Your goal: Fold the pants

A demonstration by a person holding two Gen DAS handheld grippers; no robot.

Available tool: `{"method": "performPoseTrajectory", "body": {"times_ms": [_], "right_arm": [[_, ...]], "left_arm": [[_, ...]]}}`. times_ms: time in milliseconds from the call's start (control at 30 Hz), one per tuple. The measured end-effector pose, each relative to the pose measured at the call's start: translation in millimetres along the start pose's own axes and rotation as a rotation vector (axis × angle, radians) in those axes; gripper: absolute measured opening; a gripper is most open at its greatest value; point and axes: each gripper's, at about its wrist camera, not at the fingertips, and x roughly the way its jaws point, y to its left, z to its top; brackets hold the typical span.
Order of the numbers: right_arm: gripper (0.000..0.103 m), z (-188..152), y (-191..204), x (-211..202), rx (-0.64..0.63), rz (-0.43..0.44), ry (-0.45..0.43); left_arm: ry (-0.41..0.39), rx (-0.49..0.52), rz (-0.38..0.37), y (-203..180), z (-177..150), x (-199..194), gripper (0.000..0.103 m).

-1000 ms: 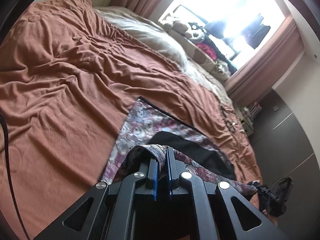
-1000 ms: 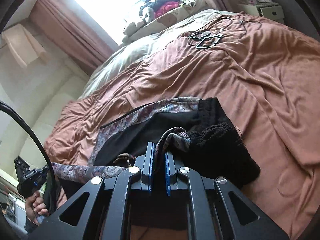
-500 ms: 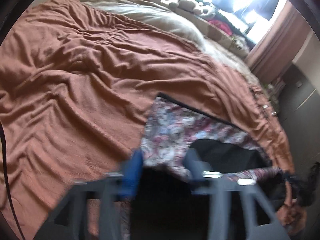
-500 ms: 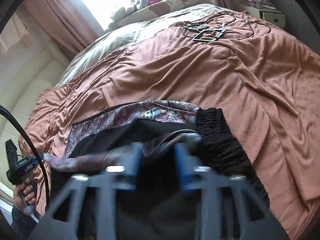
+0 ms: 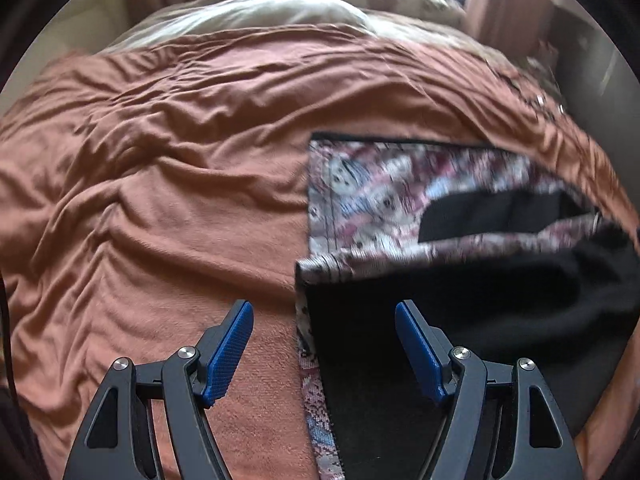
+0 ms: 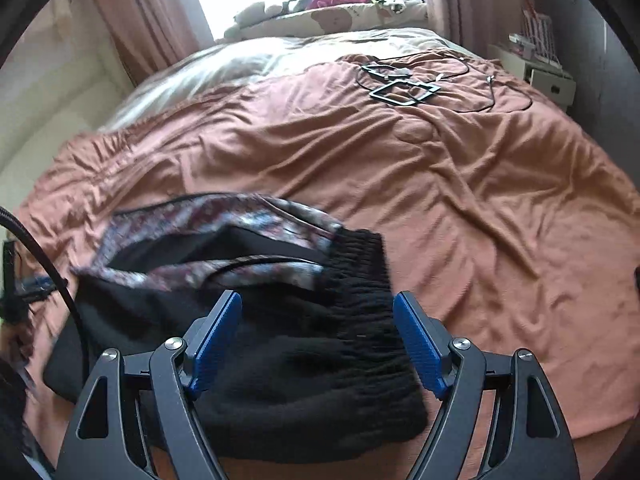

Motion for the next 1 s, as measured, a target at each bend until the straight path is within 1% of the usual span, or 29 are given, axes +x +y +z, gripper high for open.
{"method": "performPoseTrajectory", "body": {"times_ms": [33, 100, 133, 167, 267, 333, 433, 467, 533, 633, 700, 767, 800, 867, 967, 1000], "right_arm": [[0.077, 1.1, 0.6, 1.6, -0.021, -0.015, 0.013], [0.077, 2.7, 2.2, 5.9, -0.063, -0.054, 0.036], [0.077, 3.3, 1.6, 8.1, -0.078, -0.070, 0.044], [0.077, 3.4, 1.4, 10.1, -0.087, -0.081, 0.053], [0.077, 4.9, 3.5, 19.4, -0.104, -0.068, 0.084], [0.077, 6.9, 4.8, 26.3, -0.115, -0.065, 0.100], [0.076, 8.5, -1.6, 35.4, -0.092, -0.036, 0.124], [0.070, 8.7, -3.3, 38.5, -0.074, -0.016, 0.134], [0.065, 9.0, -4.6, 44.9, -0.075, -0.008, 0.153], [0.063, 8.3, -6.2, 54.0, -0.098, -0.015, 0.167], [0.055, 9.5, -7.3, 56.8, -0.093, -0.006, 0.167], [0.044, 10.3, -5.2, 57.5, -0.106, 0.001, 0.160], [0.040, 10.1, -4.0, 56.9, -0.116, -0.002, 0.155], [0.032, 9.2, 1.4, 53.4, -0.155, -0.021, 0.140], [0.027, 8.1, 5.8, 42.6, -0.185, -0.037, 0.110], [0.026, 7.8, 6.4, 38.9, -0.186, -0.039, 0.099]], "left_arm": [[0.007, 0.009, 0.003, -1.6, -1.2, 2.7, 0.075], [0.015, 0.017, -0.016, -2.5, -2.5, 9.1, 0.072], [0.017, 0.019, -0.022, -3.0, -2.1, 11.7, 0.070], [0.019, 0.021, -0.025, -3.4, -2.2, 14.5, 0.065], [0.027, 0.025, -0.047, -3.6, -0.8, 23.8, 0.055], [0.027, 0.033, -0.058, -5.0, -0.3, 27.2, 0.052], [0.033, 0.060, -0.053, -9.6, 0.2, 33.0, 0.053], [0.031, 0.060, -0.053, -9.8, 0.4, 34.0, 0.052], [0.029, 0.055, -0.057, -8.6, 2.0, 35.9, 0.053], [0.019, 0.047, -0.053, -6.3, 6.2, 38.0, 0.052], [0.015, 0.053, -0.042, -6.9, 9.3, 39.9, 0.041], [0.020, 0.058, -0.028, -7.7, 11.1, 40.3, 0.019], [0.028, 0.054, -0.038, -7.3, 12.8, 39.1, 0.016], [0.026, 0.049, -0.032, -6.9, 16.2, 31.4, 0.012], [0.023, 0.034, -0.014, -7.6, 20.7, 18.7, 0.011], [0.018, 0.046, 0.001, -10.7, 23.4, 12.1, 0.011]]}}
